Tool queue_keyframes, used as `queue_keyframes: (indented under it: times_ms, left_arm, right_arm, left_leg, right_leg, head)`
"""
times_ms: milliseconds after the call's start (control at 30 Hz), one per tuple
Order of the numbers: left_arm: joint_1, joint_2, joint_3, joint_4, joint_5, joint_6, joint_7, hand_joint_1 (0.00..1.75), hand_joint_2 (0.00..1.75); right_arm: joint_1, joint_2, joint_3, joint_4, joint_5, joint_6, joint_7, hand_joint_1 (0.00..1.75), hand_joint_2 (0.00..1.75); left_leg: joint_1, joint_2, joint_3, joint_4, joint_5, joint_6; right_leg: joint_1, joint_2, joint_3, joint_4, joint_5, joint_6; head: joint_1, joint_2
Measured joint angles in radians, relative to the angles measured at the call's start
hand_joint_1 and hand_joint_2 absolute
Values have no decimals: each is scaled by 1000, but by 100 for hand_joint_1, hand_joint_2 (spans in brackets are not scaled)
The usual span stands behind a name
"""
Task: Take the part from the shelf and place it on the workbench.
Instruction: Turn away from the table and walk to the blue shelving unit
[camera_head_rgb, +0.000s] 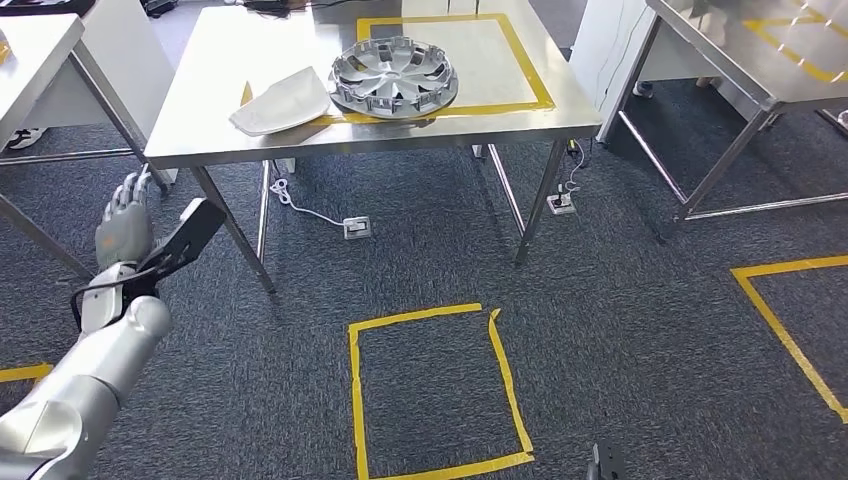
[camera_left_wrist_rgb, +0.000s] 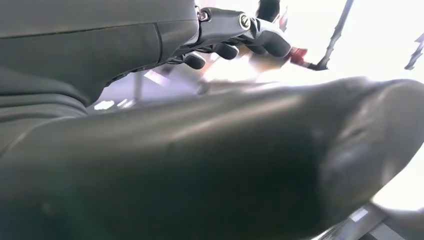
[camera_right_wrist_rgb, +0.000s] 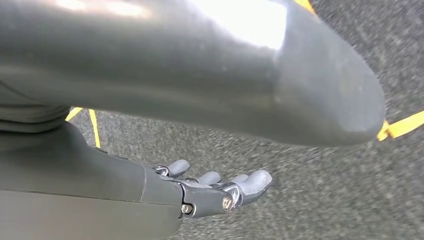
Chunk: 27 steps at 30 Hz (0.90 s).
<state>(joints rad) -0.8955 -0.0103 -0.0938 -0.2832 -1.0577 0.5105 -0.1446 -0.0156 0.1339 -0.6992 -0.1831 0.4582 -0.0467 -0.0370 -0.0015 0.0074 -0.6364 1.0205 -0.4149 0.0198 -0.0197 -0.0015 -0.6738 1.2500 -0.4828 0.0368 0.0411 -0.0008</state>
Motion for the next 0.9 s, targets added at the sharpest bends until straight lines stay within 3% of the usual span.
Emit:
queue_keyframes:
  times_ms: [67, 133, 200, 233, 300, 367, 433, 633, 900]
  left_arm:
    - [65, 21, 39, 8, 65, -60, 48, 0, 0]
    - [135, 39, 93, 17, 143, -118, 96, 0, 87]
    - [222, 56, 152, 27, 208, -152, 131, 0, 175]
    - [266, 62, 180, 31, 232, -161, 150, 0, 175]
    - [345, 73, 232, 42, 273, -172, 199, 0, 175]
    - [423, 78, 284, 52, 312, -176, 237, 0, 175]
    - [504, 74, 333, 62, 347, -179, 267, 0, 175]
    - [702, 48, 392, 70, 433, -195, 282, 0, 175]
    - [823, 33, 377, 40, 596, -277, 246, 0, 175]
  right_arm:
    - [0, -4, -4, 0, 1, 5, -5, 0, 0]
    - [5, -8, -9, 0, 3, 18, -18, 0, 0]
    - [20, -11, -15, 0, 3, 30, -34, 0, 0]
    - [28, -14, -18, 0, 2, 35, -39, 0, 0]
    - [41, -17, -23, 0, -2, 43, -44, 0, 87]
    - [47, -18, -28, 2, -7, 49, -43, 0, 175]
    - [51, -19, -34, 5, -11, 52, -42, 0, 175]
    - [62, -31, 3, 6, -50, 53, -34, 0, 175]
    - [84, -58, 158, -30, -157, 52, -17, 0, 175]
  left_leg:
    - [-2, 1, -21, 9, 11, -9]
    - [-5, 4, -26, 10, 18, -20]
    - [-6, 7, -24, 7, 1, -22]
    - [-6, 7, -25, 5, -10, -20]
    - [-7, 7, -26, -1, -14, -17]
    - [-6, 6, -24, -13, 25, -23]
    - [-4, 5, -23, -21, 56, -32]
    - [-4, 1, -29, -22, 56, -36]
    - [-4, -3, -34, -20, 56, -36]
  right_leg:
    - [5, 3, 107, -135, -18, -12]
    - [9, 5, 157, -216, -55, -25]
    - [8, 5, 158, -228, -55, -30]
    - [7, 4, 157, -229, -51, -31]
    - [8, 4, 151, -229, -42, -39]
    - [10, 5, 146, -228, -36, -45]
    - [11, 6, 141, -227, -34, -48]
    - [12, 3, 134, -227, -33, -48]
    - [12, 0, 132, -227, -33, -46]
  head:
    - [1, 0]
    - [2, 0]
    - [2, 0]
    - [1, 0]
    - [1, 0]
    - [1, 0]
    - [1, 0]
    - [1, 0]
    - [1, 0]
